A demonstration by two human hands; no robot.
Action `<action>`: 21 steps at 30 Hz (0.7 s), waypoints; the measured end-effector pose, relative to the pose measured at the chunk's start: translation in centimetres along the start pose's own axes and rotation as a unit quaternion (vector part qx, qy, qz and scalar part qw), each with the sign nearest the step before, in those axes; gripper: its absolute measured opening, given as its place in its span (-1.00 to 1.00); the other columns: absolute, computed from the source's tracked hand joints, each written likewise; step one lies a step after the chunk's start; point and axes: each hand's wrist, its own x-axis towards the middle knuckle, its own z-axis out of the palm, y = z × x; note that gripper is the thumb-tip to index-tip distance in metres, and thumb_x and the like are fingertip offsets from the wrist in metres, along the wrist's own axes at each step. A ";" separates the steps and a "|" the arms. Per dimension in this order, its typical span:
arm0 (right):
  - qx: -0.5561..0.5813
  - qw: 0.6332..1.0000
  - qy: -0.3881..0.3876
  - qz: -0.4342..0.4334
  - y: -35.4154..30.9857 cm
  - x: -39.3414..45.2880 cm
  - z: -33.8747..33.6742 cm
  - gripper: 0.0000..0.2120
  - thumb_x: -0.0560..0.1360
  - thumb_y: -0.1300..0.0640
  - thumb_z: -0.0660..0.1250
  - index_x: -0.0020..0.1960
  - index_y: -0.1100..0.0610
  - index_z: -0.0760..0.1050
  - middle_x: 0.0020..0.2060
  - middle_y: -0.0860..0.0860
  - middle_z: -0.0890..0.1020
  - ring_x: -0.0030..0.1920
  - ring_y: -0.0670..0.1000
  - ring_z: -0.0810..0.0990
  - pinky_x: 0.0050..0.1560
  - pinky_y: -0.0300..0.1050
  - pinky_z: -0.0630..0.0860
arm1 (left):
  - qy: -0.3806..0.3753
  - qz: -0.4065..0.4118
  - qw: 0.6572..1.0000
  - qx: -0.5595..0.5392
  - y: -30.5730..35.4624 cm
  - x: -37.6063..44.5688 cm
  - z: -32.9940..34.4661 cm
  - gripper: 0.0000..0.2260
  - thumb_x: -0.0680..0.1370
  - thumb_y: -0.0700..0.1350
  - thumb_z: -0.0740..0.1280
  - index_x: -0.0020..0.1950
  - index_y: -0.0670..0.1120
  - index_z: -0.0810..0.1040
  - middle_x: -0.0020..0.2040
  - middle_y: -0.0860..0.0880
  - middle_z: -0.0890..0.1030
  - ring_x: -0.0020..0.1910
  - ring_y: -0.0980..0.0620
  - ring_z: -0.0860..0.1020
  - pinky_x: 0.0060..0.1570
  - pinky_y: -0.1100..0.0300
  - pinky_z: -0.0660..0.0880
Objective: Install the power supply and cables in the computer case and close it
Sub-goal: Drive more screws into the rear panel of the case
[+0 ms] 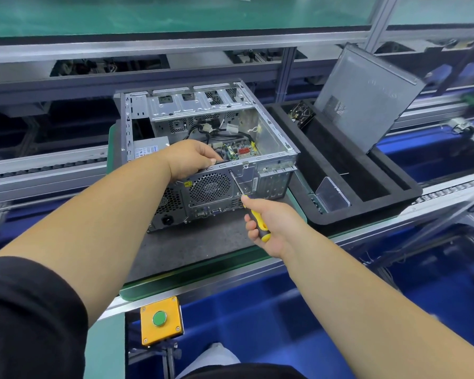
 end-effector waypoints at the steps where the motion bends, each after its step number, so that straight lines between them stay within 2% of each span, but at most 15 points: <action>1: -0.008 1.000 0.000 -0.005 0.0 0.0 0.0 -0.76 0.51 -0.03 0.44 -0.08 0.16 0.58 -0.36 0.04 0.57 -0.52 -0.09 0.46 -0.51 -0.28 0.43 | 0.000 -0.001 1.000 0.001 0.0 0.0 0.0 -0.80 0.61 -0.10 0.29 0.12 0.09 0.66 0.15 0.16 0.59 0.11 0.12 0.52 0.17 0.22 0.35; 5: -0.048 0.999 0.001 0.010 -0.3 0.1 0.1 -0.56 0.65 -0.12 0.16 -0.15 0.18 0.60 -0.45 -0.01 0.61 -0.50 -0.09 0.41 -0.49 -0.27 0.37 | -0.005 -0.002 1.000 0.003 0.0 0.0 0.0 -0.79 0.61 -0.11 0.28 0.14 0.08 0.66 0.16 0.15 0.59 0.07 0.13 0.53 0.18 0.18 0.39; 7: -0.046 0.999 -0.010 0.021 -0.4 0.2 0.1 -0.50 0.66 -0.13 0.10 -0.14 0.19 0.61 -0.45 0.00 0.56 -0.48 -0.10 0.39 -0.48 -0.28 0.35 | 0.000 -0.003 1.000 0.003 -0.1 0.0 0.0 -0.80 0.61 -0.10 0.28 0.12 0.09 0.66 0.04 0.20 0.60 -0.06 0.16 0.54 0.03 0.21 0.43; 9: -0.009 0.999 -0.026 0.026 -0.4 0.2 0.2 -0.55 0.62 -0.15 0.20 -0.11 0.21 0.59 -0.42 0.03 0.52 -0.51 -0.10 0.39 -0.51 -0.30 0.35 | 0.006 -0.002 1.000 0.003 -0.2 0.1 0.0 -0.81 0.61 -0.10 0.28 0.10 0.10 0.67 -0.10 0.26 0.58 -0.11 0.20 0.57 -0.21 0.30 0.41; 11: 0.020 0.999 -0.024 0.023 -0.3 0.1 0.3 -0.67 0.51 -0.12 0.41 -0.06 0.18 0.56 -0.35 0.06 0.48 -0.53 -0.09 0.38 -0.52 -0.30 0.36 | 0.009 -0.001 1.000 0.001 -0.3 0.2 0.1 -0.82 0.60 -0.09 0.29 0.07 0.12 0.66 -0.18 0.25 0.57 -0.28 0.26 0.54 -0.33 0.33 0.37; 12: 0.021 0.999 -0.019 0.019 -0.1 0.1 0.3 -0.71 0.47 -0.06 0.47 -0.03 0.16 0.56 -0.32 0.06 0.47 -0.53 -0.09 0.37 -0.52 -0.30 0.36 | 0.009 0.001 1.000 0.002 -0.4 0.3 0.1 -0.82 0.60 -0.09 0.29 0.04 0.14 0.66 -0.20 0.26 0.57 -0.34 0.30 0.50 -0.33 0.35 0.37; 14: 0.009 1.000 -0.013 0.009 0.0 0.2 0.2 -0.78 0.46 0.01 0.49 -0.04 0.13 0.58 -0.32 0.04 0.48 -0.52 -0.10 0.39 -0.51 -0.31 0.37 | 0.009 0.007 1.000 0.004 -0.4 0.4 0.1 -0.81 0.60 -0.09 0.29 0.00 0.17 0.65 -0.19 0.29 0.57 -0.35 0.33 0.48 -0.31 0.34 0.37; 17: -0.012 1.000 -0.017 -0.006 0.1 0.1 0.0 -0.73 0.53 -0.06 0.40 -0.14 0.16 0.57 -0.41 0.01 0.56 -0.52 -0.09 0.43 -0.50 -0.29 0.40 | 0.007 0.005 1.000 0.003 -0.3 0.2 0.0 -0.81 0.60 -0.08 0.29 -0.03 0.20 0.63 -0.30 0.34 0.57 -0.43 0.30 0.47 -0.42 0.34 0.35; 18: -0.024 1.000 -0.016 -0.007 0.1 0.1 0.0 -0.67 0.56 -0.09 0.34 -0.15 0.18 0.58 -0.43 0.00 0.58 -0.52 -0.09 0.43 -0.50 -0.28 0.39 | 0.007 0.005 1.000 0.002 -0.3 0.2 0.0 -0.81 0.60 -0.08 0.29 -0.04 0.20 0.63 -0.30 0.35 0.57 -0.42 0.30 0.48 -0.42 0.34 0.35; 21: -0.056 0.998 -0.005 0.007 0.0 0.3 -0.1 -0.52 0.63 -0.17 0.15 -0.13 0.16 0.64 -0.40 -0.01 0.56 -0.48 -0.11 0.37 -0.50 -0.30 0.35 | 0.008 0.005 1.000 -0.001 -0.4 0.2 0.0 -0.81 0.60 -0.07 0.29 -0.05 0.20 0.64 -0.12 0.32 0.57 -0.22 0.27 0.52 -0.28 0.30 0.37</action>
